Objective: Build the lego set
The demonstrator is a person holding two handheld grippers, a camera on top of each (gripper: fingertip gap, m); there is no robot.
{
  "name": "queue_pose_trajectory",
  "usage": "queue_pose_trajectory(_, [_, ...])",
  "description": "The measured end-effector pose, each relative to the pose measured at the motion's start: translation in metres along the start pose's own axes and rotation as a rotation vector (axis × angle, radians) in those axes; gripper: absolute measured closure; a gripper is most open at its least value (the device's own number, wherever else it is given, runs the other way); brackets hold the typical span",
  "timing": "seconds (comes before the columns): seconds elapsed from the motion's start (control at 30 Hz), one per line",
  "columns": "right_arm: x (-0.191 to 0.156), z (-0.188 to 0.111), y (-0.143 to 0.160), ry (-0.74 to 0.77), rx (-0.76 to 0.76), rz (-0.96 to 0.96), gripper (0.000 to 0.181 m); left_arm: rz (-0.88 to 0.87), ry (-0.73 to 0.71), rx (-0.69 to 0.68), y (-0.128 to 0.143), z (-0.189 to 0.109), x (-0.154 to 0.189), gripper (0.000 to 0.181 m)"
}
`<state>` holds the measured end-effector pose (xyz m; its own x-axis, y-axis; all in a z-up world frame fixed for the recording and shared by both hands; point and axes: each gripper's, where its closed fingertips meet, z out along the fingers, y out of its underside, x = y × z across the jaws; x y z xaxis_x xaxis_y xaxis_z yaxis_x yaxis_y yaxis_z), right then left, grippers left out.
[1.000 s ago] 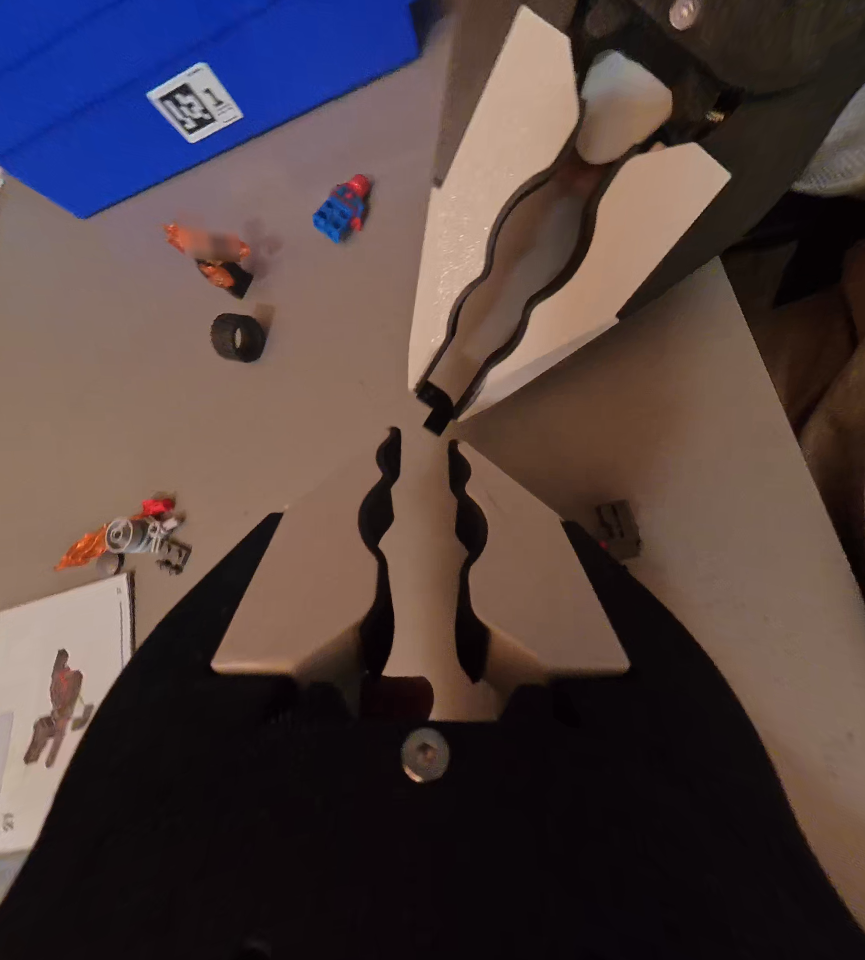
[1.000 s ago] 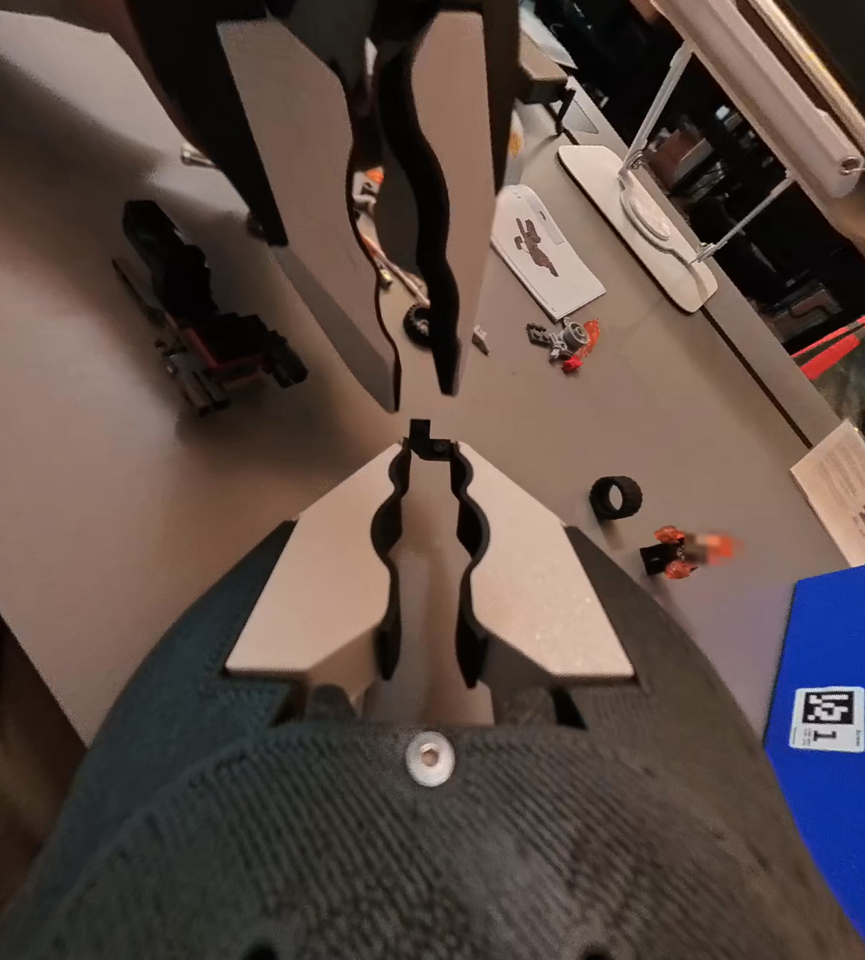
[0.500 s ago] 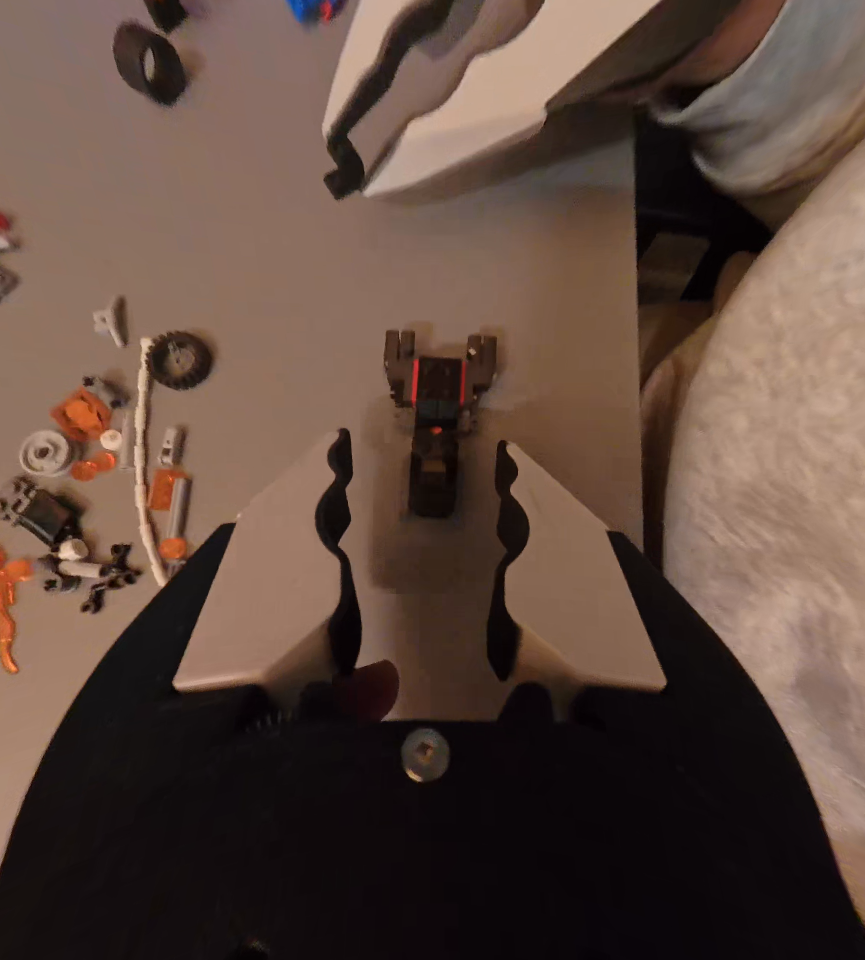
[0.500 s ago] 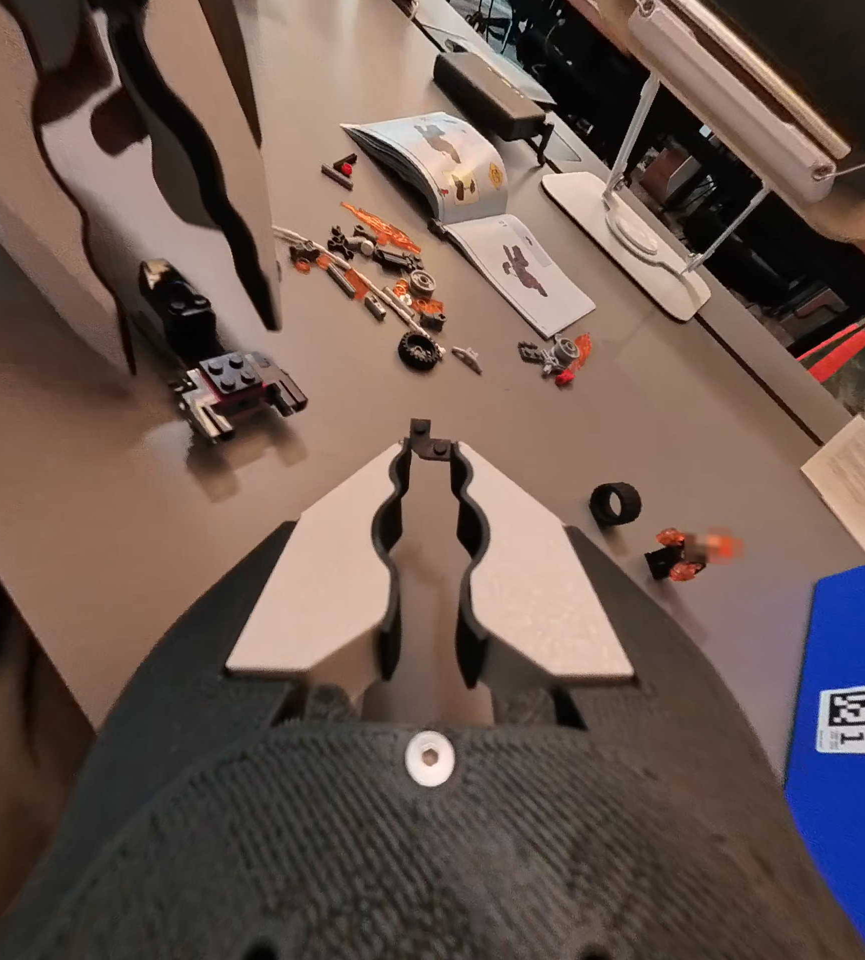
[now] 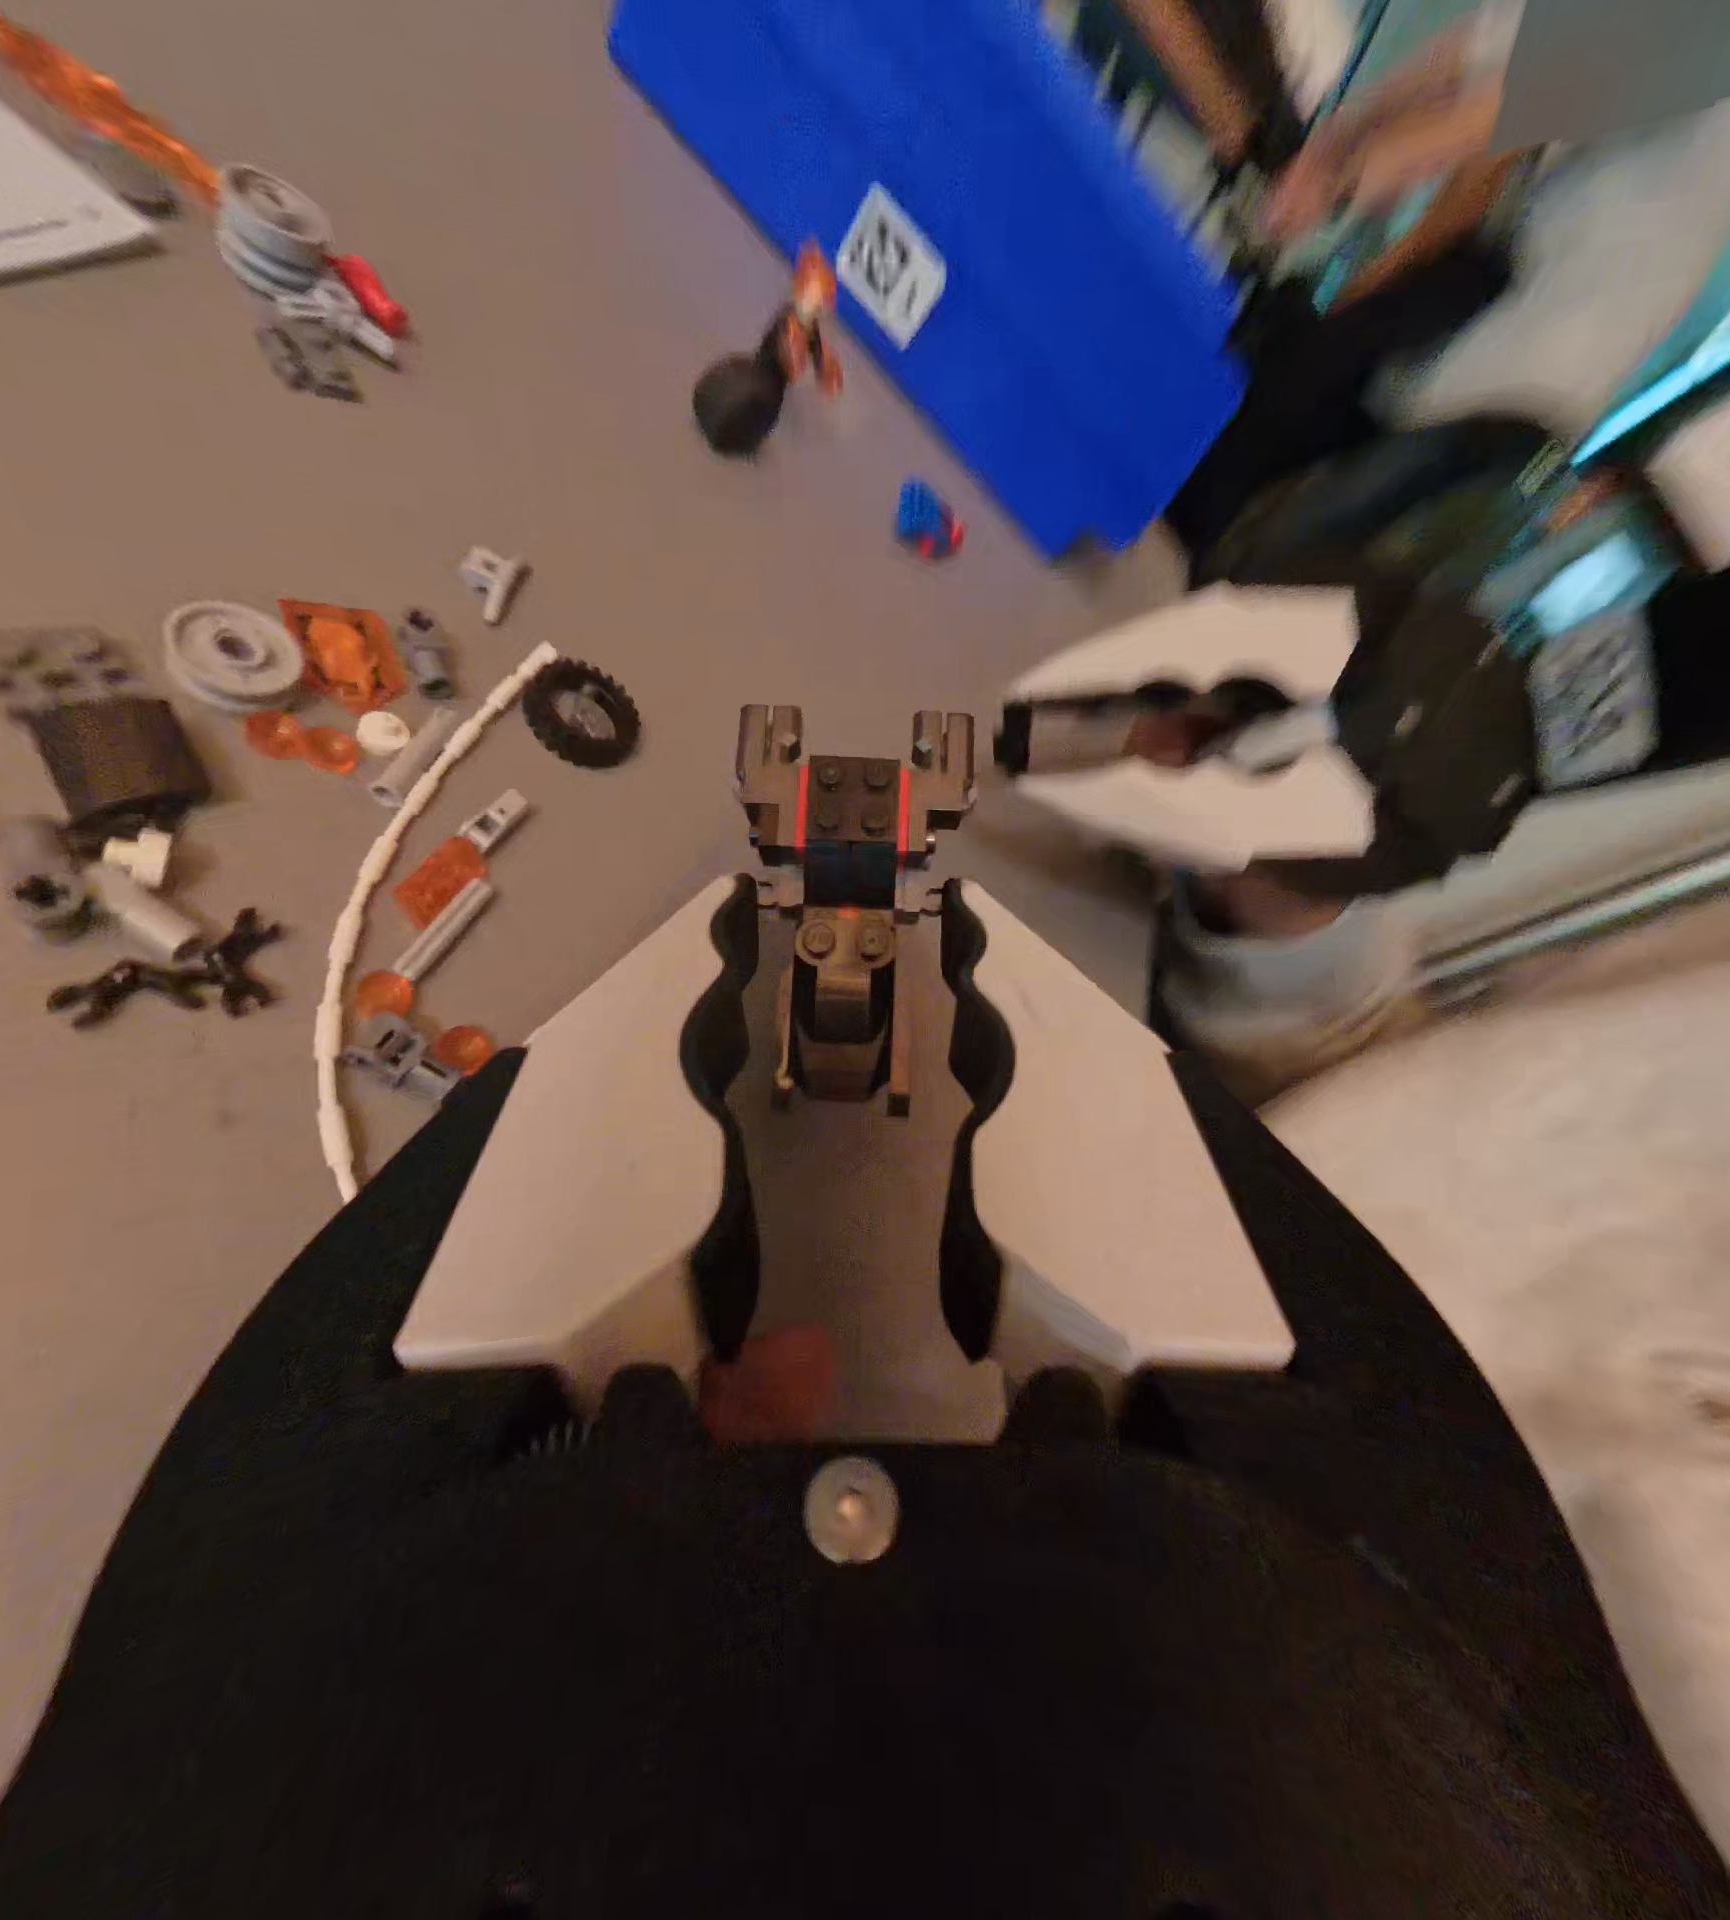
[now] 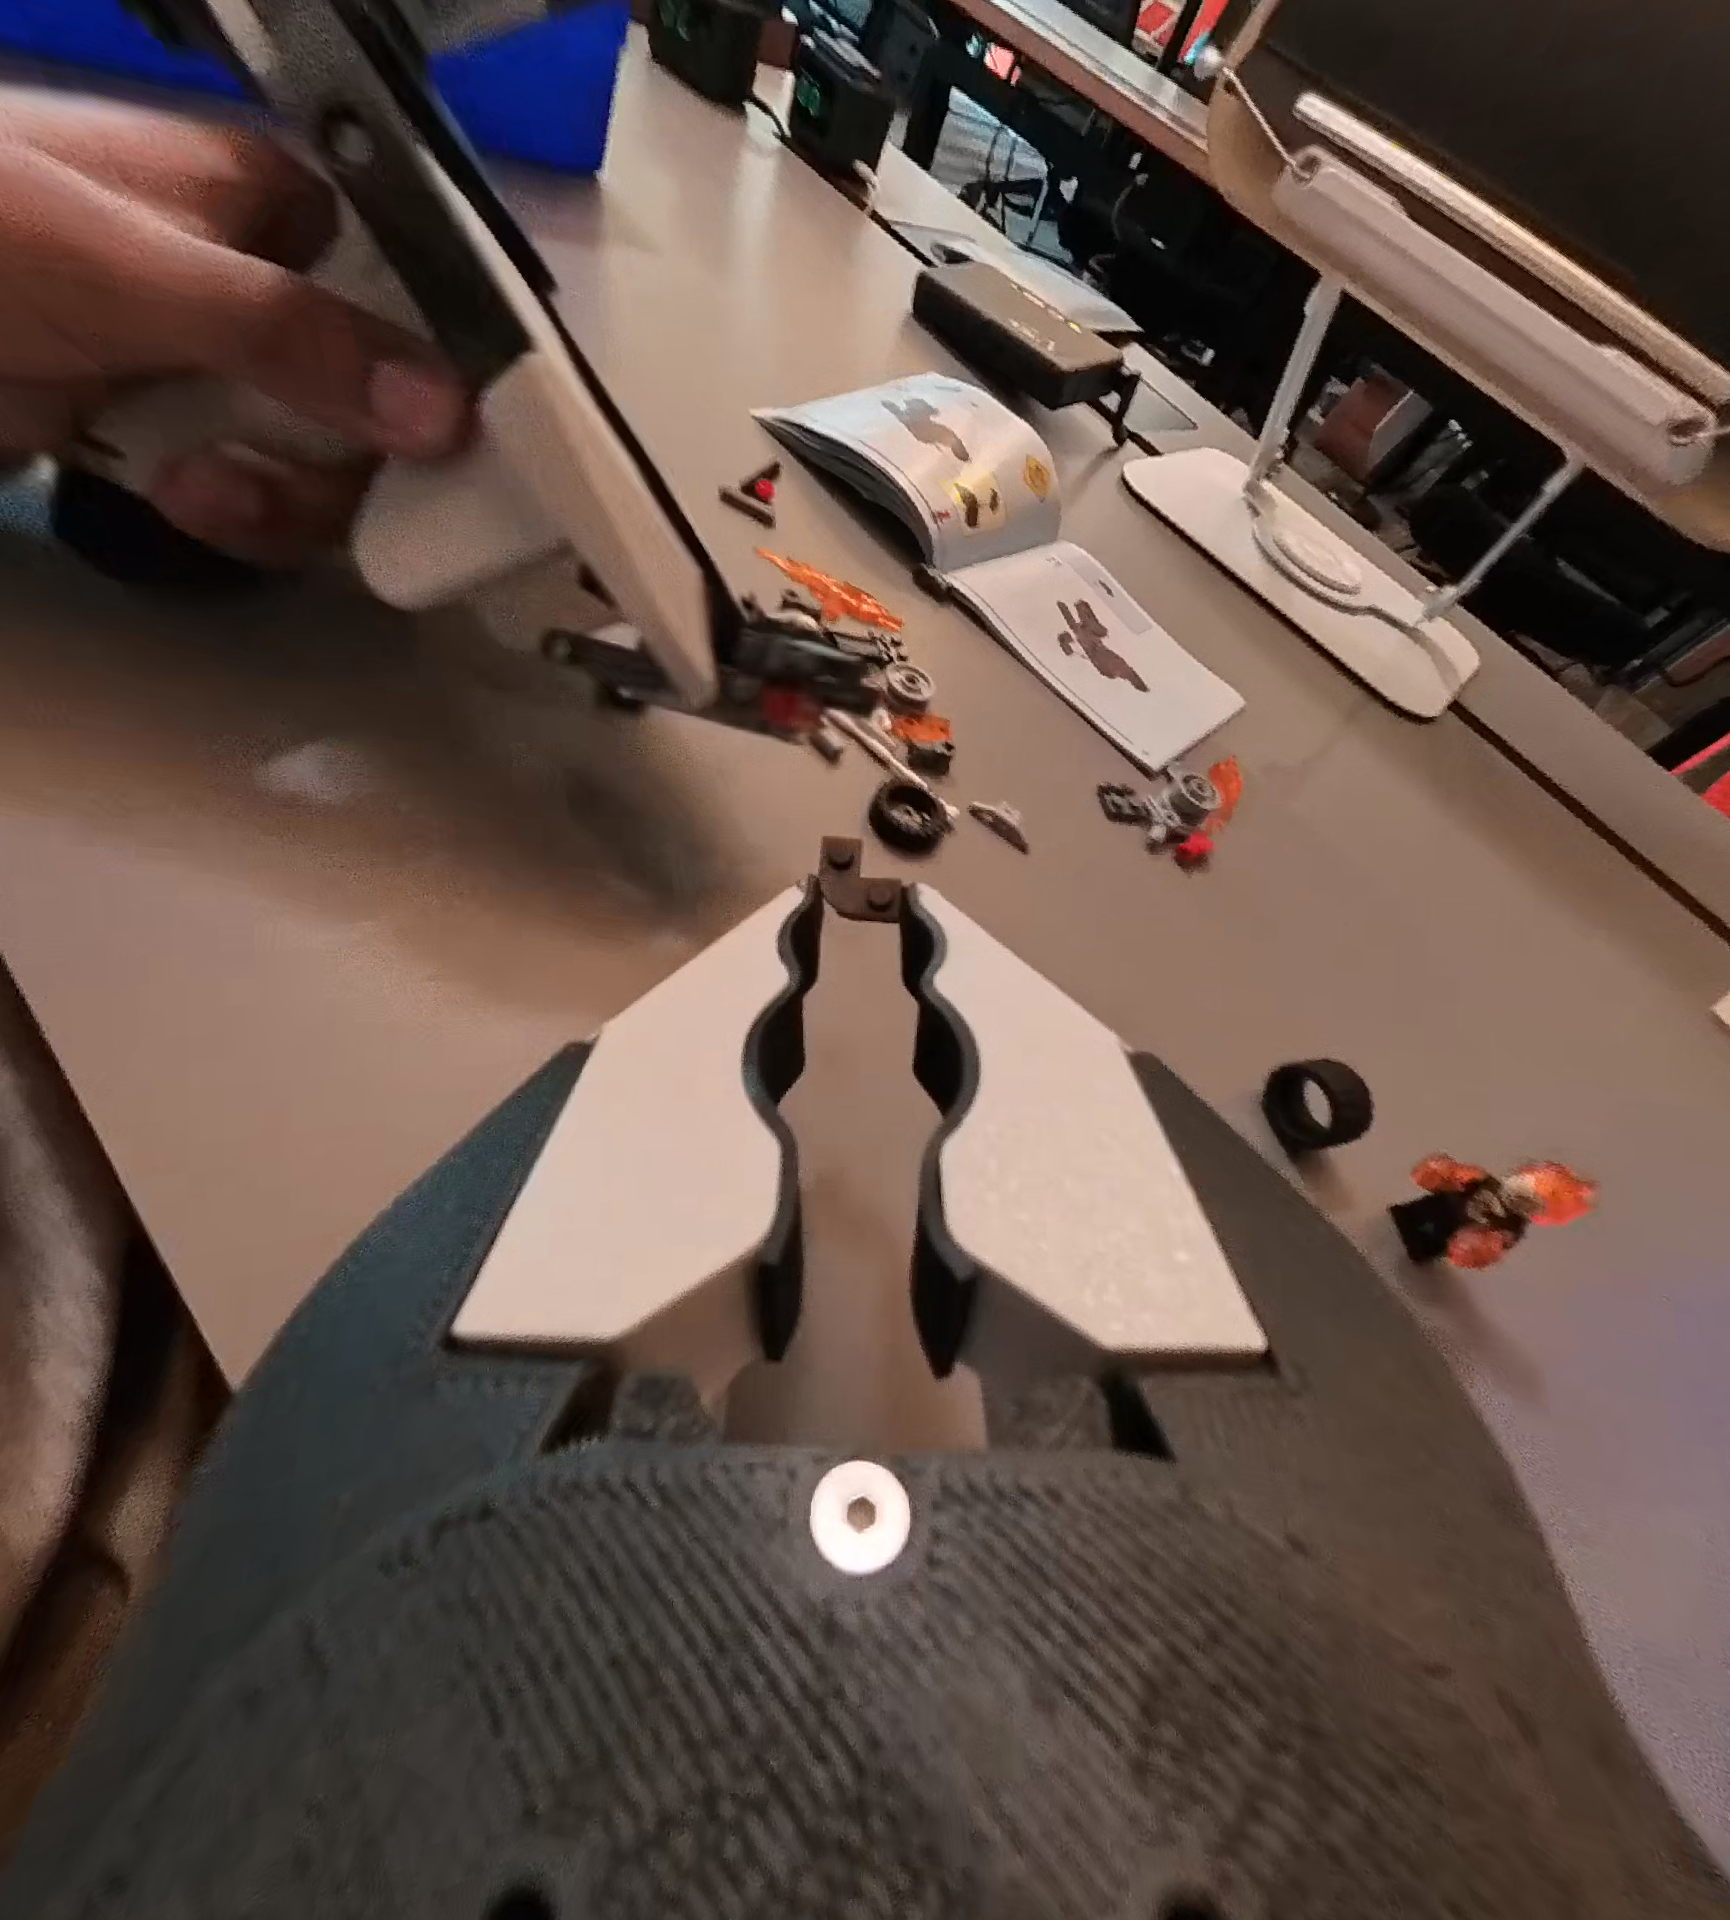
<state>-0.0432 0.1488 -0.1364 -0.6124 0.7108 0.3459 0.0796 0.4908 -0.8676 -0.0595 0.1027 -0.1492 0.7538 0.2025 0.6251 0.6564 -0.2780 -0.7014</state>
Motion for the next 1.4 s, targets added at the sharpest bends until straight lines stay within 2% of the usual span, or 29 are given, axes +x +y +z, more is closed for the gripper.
queue_pose_trajectory(0.03, [-0.003,0.002,-0.004,-0.004,0.011,0.012,0.168,-0.079,0.028,0.043,-0.005,-0.001,-0.003,0.149])
queue_pose_trajectory(0.1, [-0.007,0.006,-0.013,0.001,0.039,0.036,0.168,-0.161,0.045,0.068,-0.006,-0.001,-0.007,0.149])
queue_pose_trajectory(0.2, [-0.010,0.013,-0.021,0.014,0.052,0.089,0.168,-0.191,0.030,0.044,-0.002,0.006,-0.006,0.149])
queue_pose_trajectory(0.37, [-0.014,0.022,-0.017,-0.006,-0.007,0.160,0.168,-0.303,0.116,0.046,0.002,0.017,0.005,0.149])
queue_pose_trajectory(0.6, [-0.011,0.020,-0.019,-0.032,0.015,0.243,0.168,-0.326,0.156,0.068,-0.001,0.017,0.009,0.148])
queue_pose_trajectory(0.8, [-0.011,0.020,-0.013,-0.051,-0.019,0.266,0.168,-0.369,0.258,-0.034,0.013,0.020,0.025,0.141])
queue_pose_trajectory(1.03, [-0.021,0.023,0.005,-0.121,-0.141,0.282,0.168,-0.360,0.231,-0.121,0.025,0.019,0.022,0.143])
queue_pose_trajectory(1.2, [-0.019,0.019,0.002,-0.140,-0.111,0.309,0.168,-0.315,0.186,-0.120,0.024,0.016,0.016,0.145])
queue_pose_trajectory(1.4, [-0.020,0.019,-0.003,-0.190,-0.083,0.319,0.168,-0.180,0.077,-0.167,0.029,0.018,0.012,0.146])
